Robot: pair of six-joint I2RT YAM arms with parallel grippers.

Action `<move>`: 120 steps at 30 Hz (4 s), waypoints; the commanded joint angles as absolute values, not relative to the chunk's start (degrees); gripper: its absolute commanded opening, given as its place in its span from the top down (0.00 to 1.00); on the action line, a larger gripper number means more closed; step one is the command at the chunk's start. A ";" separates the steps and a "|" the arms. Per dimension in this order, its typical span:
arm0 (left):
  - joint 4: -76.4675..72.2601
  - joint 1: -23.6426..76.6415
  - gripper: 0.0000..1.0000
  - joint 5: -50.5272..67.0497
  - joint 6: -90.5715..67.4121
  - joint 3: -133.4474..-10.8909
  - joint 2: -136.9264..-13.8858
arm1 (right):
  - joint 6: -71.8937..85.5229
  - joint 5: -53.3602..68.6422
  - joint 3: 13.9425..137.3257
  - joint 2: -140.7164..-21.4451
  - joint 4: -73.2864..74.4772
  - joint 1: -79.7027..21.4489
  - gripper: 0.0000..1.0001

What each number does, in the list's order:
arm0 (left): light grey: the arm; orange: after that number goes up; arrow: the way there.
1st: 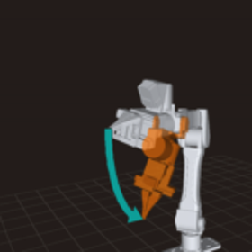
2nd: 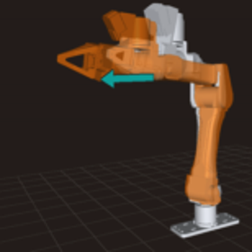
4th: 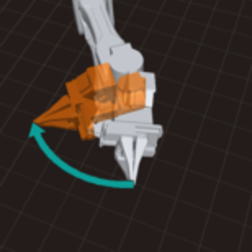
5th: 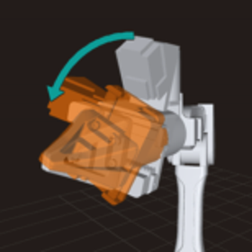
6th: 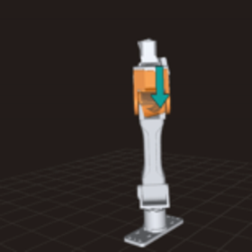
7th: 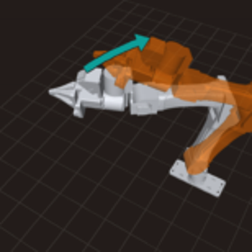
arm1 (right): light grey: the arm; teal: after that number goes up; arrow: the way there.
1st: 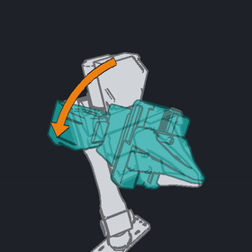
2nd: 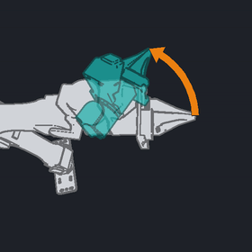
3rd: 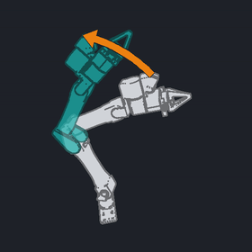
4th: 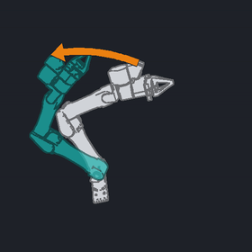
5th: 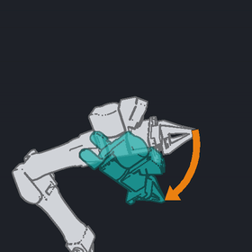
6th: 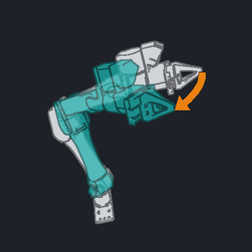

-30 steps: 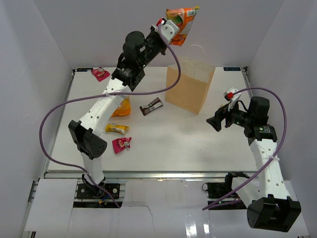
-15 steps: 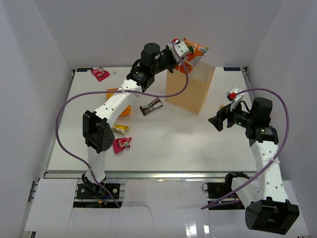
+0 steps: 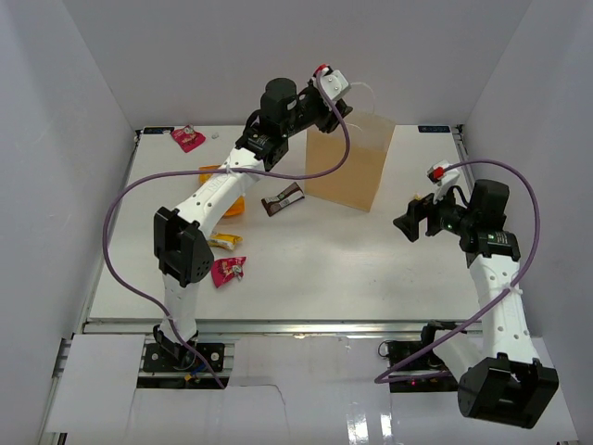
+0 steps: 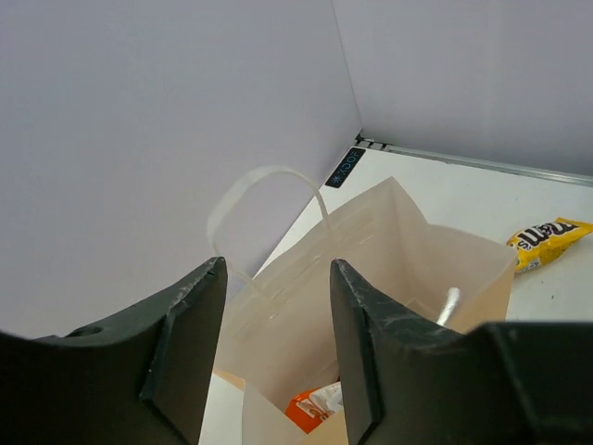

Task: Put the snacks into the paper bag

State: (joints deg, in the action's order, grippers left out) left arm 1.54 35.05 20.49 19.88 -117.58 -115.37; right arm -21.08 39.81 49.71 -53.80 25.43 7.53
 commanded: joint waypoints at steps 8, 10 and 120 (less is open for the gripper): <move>-2.81 34.81 0.17 6.18 7.66 -97.59 -92.31 | -8.34 9.15 57.21 -68.08 24.69 8.96 0.03; -1.94 34.63 0.10 4.66 2.85 -91.26 -84.52 | -14.47 13.76 60.63 -71.79 26.36 9.05 0.08; 37.53 16.88 0.53 -10.02 -90.18 -35.07 -74.97 | -20.39 49.92 57.75 -62.23 19.33 2.64 0.37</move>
